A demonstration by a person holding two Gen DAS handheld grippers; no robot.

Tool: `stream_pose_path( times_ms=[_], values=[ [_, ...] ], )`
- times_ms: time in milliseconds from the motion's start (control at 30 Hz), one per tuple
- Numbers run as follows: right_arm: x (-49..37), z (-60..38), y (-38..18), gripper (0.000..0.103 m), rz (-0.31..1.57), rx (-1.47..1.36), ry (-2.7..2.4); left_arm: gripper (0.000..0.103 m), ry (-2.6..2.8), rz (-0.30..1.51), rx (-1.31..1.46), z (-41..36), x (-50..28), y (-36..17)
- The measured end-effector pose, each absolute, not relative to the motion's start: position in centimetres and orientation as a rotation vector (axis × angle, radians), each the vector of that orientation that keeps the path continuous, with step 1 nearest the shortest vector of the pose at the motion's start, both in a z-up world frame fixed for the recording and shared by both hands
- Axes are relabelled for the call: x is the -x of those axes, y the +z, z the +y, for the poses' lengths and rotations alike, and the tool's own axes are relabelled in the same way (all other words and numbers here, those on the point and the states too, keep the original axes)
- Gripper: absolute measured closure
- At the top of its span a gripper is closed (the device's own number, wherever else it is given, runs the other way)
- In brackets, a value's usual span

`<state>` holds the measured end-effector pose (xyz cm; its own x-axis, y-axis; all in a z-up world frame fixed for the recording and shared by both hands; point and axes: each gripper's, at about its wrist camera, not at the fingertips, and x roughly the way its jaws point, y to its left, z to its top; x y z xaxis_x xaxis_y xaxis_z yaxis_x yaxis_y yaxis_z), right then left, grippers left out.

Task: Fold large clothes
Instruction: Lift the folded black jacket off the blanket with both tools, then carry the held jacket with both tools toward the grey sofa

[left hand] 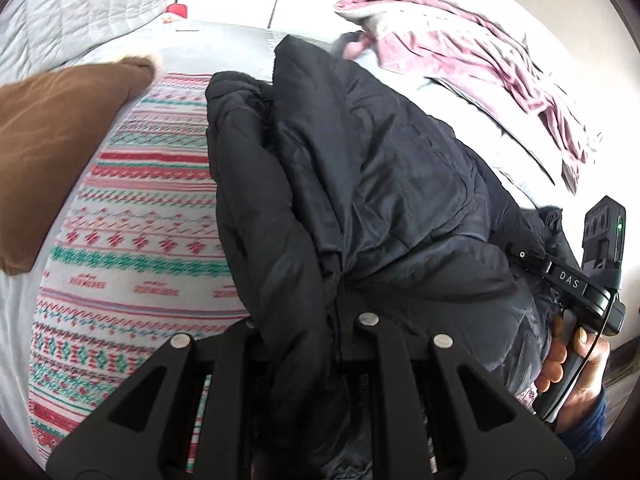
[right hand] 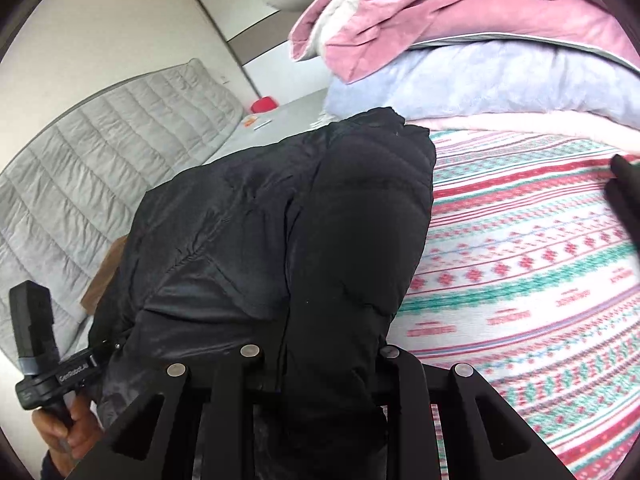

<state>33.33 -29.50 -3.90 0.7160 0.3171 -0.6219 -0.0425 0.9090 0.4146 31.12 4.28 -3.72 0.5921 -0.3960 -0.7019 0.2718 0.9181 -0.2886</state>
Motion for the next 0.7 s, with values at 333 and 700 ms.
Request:
stream_pose_path(
  times_ms=[333, 700],
  values=[
    [-32.5, -29.9, -3.2, 0.08, 0.73, -0.334, 0.139, 0.088, -0.446, 0.876, 0.166, 4.3, -32.6, -4.0],
    [-33.0, -26.8, -1.6, 0.08, 0.703, -0.279, 0.153, 0.088, -0.461, 0.843, 0.231, 7.5, -33.1, -2.6]
  ],
)
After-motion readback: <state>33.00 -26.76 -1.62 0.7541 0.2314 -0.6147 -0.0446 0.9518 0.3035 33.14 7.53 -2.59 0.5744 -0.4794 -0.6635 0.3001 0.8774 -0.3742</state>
